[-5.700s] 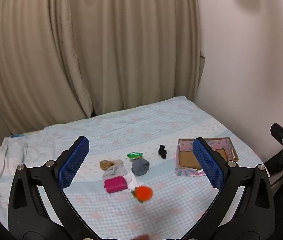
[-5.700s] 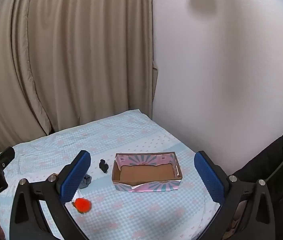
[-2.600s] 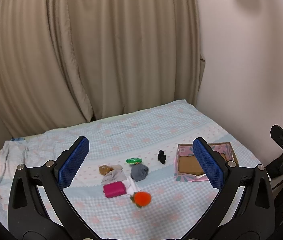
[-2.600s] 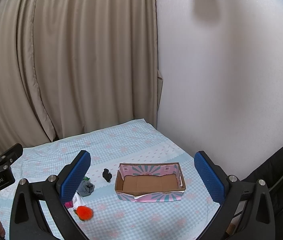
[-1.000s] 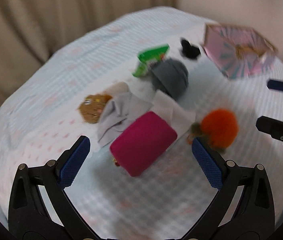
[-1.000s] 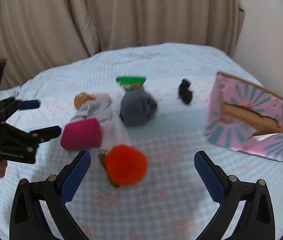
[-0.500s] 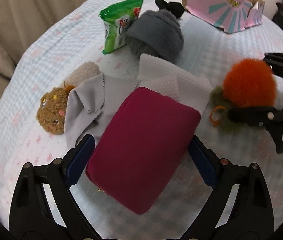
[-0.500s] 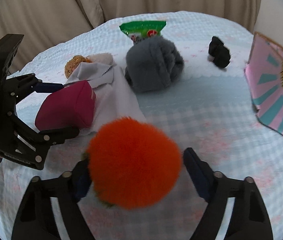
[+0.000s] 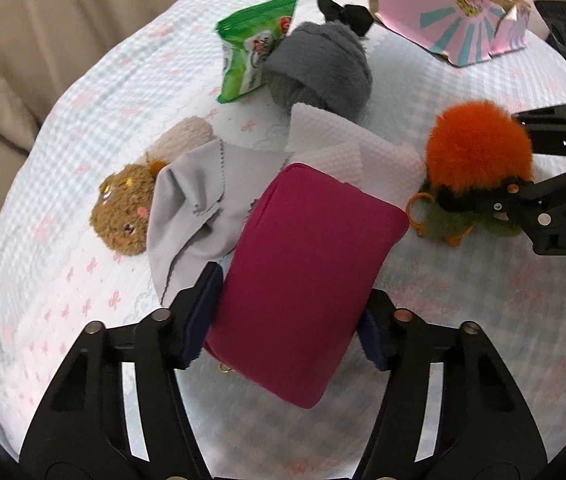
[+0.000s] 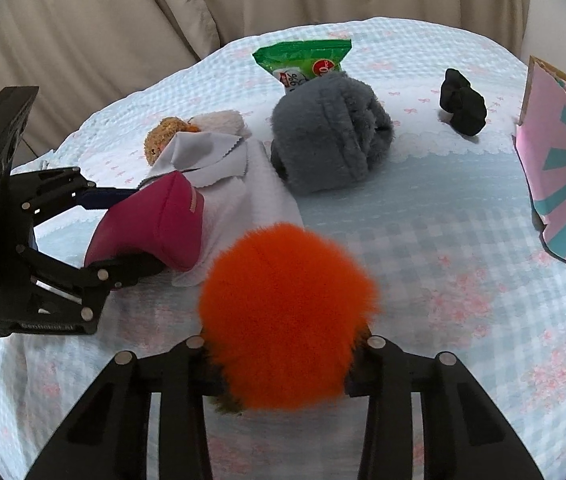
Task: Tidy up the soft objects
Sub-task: 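Lift the pink pouch and orange pompom and carry both toward the box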
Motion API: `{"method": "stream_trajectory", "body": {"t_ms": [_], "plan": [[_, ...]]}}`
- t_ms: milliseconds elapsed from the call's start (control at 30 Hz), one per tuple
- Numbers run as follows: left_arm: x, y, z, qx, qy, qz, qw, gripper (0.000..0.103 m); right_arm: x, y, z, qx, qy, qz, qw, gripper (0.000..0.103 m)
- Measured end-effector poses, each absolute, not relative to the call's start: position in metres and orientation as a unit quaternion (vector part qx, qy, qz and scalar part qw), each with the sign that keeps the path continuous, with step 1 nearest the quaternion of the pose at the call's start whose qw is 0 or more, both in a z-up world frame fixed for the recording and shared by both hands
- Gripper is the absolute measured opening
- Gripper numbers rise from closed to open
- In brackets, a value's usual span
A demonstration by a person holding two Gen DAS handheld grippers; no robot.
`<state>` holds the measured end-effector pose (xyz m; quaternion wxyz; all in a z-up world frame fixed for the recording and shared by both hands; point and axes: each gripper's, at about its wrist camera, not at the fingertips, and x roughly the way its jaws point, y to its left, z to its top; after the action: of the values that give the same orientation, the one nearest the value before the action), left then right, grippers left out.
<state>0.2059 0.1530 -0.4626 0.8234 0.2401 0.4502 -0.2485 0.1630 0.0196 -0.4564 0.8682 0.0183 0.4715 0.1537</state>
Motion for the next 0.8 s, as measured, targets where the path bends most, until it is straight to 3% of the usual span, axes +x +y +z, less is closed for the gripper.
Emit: {"method": "stream_trajectory", "body": {"t_ms": [167, 400, 800], "plan": [[0.201, 0.160, -0.453, 0.225, 0.454, -0.228, 0.831, 0.046, 0.159, 0.018, -0.445, 0.015, 0.460, 0.156, 0.874, 0.035], [0.189, 0.163, -0.421, 0.204, 0.452, -0.198, 0.845, 0.044, 0.149, 0.014, -0.414, 0.018, 0.444, 0.156, 0.882, 0.035], [0.177, 0.138, -0.284, 0.130, 0.425, -0.145, 0.884, 0.044, 0.129, -0.026, -0.286, 0.049, 0.393, 0.121, 0.910, 0.035]]}}
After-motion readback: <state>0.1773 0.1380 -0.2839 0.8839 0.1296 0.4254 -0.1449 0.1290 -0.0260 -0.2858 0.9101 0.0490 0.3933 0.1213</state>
